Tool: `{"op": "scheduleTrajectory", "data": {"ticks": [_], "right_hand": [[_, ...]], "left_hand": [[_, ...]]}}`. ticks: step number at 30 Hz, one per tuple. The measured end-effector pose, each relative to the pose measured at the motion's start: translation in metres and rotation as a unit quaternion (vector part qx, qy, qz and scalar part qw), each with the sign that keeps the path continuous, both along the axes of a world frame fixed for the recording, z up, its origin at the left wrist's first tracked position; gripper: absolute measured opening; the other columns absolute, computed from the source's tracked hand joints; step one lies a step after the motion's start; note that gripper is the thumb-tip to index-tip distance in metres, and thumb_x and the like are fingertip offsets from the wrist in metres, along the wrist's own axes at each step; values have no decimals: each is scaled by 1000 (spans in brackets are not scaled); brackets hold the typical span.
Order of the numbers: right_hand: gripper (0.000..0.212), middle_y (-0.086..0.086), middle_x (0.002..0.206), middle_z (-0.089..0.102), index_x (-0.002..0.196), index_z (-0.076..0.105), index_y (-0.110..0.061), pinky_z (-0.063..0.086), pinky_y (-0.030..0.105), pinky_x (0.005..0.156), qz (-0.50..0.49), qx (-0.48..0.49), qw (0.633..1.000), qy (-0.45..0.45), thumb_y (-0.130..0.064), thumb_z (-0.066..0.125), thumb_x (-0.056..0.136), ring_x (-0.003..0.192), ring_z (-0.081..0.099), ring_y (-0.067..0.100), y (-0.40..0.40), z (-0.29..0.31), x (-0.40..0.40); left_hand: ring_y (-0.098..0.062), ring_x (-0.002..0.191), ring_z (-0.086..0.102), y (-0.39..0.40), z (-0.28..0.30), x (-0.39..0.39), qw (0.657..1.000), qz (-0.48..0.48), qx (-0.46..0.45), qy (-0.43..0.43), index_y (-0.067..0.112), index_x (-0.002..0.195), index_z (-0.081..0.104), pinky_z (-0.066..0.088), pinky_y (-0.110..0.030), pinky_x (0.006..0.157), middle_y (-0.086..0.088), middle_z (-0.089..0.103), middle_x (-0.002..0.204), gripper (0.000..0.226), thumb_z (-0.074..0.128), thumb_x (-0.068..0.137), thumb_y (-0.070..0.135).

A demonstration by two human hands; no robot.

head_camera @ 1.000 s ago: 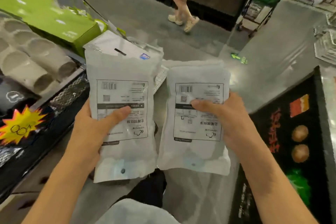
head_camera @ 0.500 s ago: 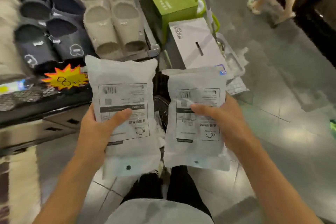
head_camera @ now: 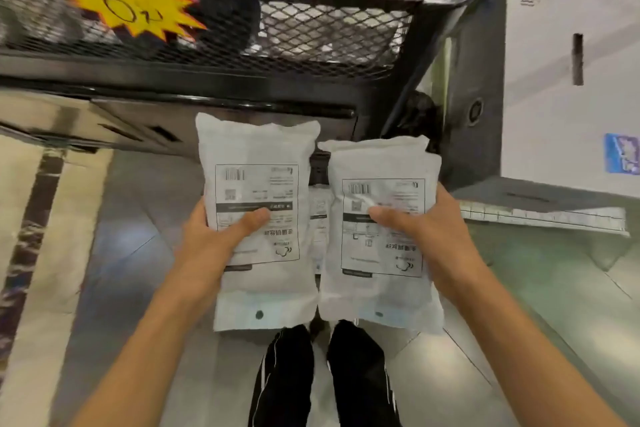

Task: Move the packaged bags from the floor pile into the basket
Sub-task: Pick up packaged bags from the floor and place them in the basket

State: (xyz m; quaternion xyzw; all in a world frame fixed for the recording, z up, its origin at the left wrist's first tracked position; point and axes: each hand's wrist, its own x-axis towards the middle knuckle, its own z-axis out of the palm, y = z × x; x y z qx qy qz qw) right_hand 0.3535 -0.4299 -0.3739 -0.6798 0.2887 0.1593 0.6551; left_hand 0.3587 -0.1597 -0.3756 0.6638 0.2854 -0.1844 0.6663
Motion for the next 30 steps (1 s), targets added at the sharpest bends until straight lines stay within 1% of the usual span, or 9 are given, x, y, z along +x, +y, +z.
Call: {"op": "scheduleTrajectory", "data": {"ticks": [4, 7, 9, 12, 17, 24, 25, 28, 30], "right_hand": [[57, -2, 107, 81, 125, 63, -17, 64, 42, 85, 20, -6, 1000, 13, -4, 89, 76, 97, 79, 19, 10, -97, 18], [51, -6, 109, 80, 121, 66, -22, 62, 37, 85, 42, -18, 999, 1, -4, 87, 78, 99, 78, 14, 17, -164, 27], [52, -8, 111, 80, 124, 66, -21, 63, 34, 84, 46, -16, 999, 1, -2, 85, 79, 101, 77, 12, 21, -204, 31], [56, -6, 111, 80, 127, 65, -18, 63, 37, 86, 48, -19, 998, 18, -2, 86, 77, 100, 77, 12, 31, -262, 34], [53, -3, 114, 79, 126, 66, -18, 61, 44, 91, 46, -18, 998, 43, 0, 84, 79, 105, 76, 16, 41, -326, 28], [49, -8, 106, 78, 117, 65, -25, 63, 32, 86, 46, -75, 993, 74, -7, 88, 78, 92, 75, 1, 43, -378, 27], [56, -10, 108, 75, 121, 60, -25, 62, 31, 89, 42, -100, 991, 77, -11, 90, 76, 94, 74, 1, 43, -381, 29], [106, -6, 133, 59, 157, 30, -22, 50, 31, 101, 59, -212, 973, 71, -22, 95, 73, 120, 58, 10, 38, -388, 35], [111, 7, 148, 45, 163, 18, -21, 44, 37, 108, 100, -299, 947, 54, -22, 91, 80, 134, 48, 22, 36, -388, 33]], "left_hand": [[-20, 94, 79, 4, -90, 16, 1000, 3, -2, 16, 26, 116, 69, 65, -41, 76, 2, 82, 104, 50, 83, 68, 22], [-17, 98, 78, 10, -161, 28, 1000, -10, 1, 14, 26, 120, 70, 64, -36, 77, 4, 81, 108, 49, 83, 74, 18], [-15, 96, 78, 16, -202, 33, 1000, -3, -5, 18, 26, 119, 70, 64, -30, 70, 6, 81, 106, 44, 82, 79, 13], [-17, 103, 77, 23, -258, 35, 999, -27, -27, 23, 20, 131, 65, 65, -32, 75, 1, 79, 115, 48, 77, 87, 5], [-16, 102, 77, 30, -322, 30, 998, -26, -42, 37, 29, 128, 65, 66, -37, 77, 3, 79, 114, 47, 78, 86, 10], [-18, 107, 76, 35, -360, 29, 997, -39, -49, 55, 29, 124, 68, 61, -47, 93, 1, 79, 117, 51, 83, 76, 16], [-20, 108, 76, 35, -363, 29, 996, -41, -50, 60, 27, 126, 68, 60, -49, 94, 0, 78, 118, 51, 83, 79, 14], [-22, 112, 75, 34, -370, 30, 995, -47, -55, 69, 24, 133, 66, 58, -53, 98, -1, 77, 122, 53, 82, 84, 12], [-22, 112, 74, 33, -371, 29, 994, -51, -56, 76, 26, 133, 66, 57, -53, 99, 0, 77, 122, 53, 82, 84, 14]]}}
